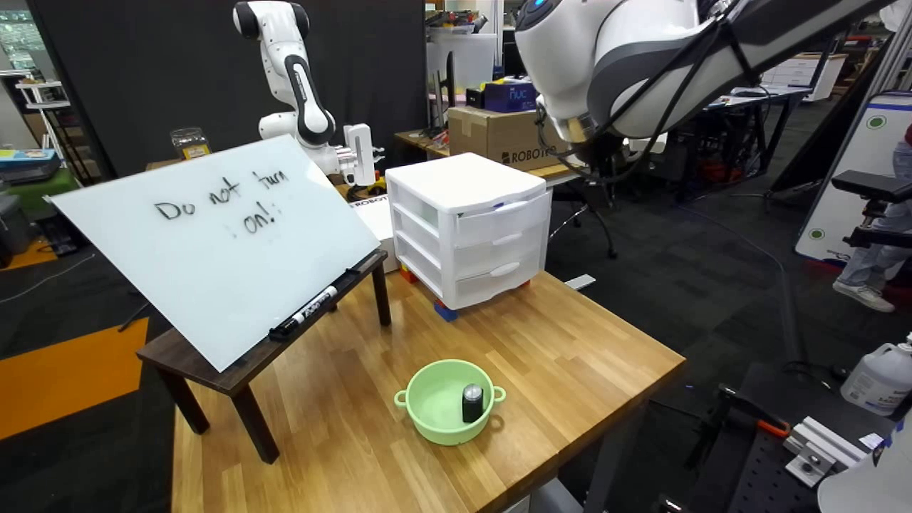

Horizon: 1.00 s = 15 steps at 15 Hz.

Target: Open the top cabinet drawer on the table

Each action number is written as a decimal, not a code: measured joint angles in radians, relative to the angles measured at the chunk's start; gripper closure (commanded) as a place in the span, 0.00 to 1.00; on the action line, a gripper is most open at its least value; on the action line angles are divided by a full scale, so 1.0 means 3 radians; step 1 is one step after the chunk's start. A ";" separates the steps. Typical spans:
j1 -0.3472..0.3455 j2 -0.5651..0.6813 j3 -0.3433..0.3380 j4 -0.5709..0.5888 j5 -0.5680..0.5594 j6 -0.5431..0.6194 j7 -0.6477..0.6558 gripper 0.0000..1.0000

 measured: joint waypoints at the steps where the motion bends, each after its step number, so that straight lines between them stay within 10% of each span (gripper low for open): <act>1: 0.0049 0.0063 0.0027 0.0037 -0.0001 -0.0005 -0.0068 0.00; 15: 0.0203 0.0449 0.0141 0.0529 -0.0354 -0.0299 -0.0154 0.00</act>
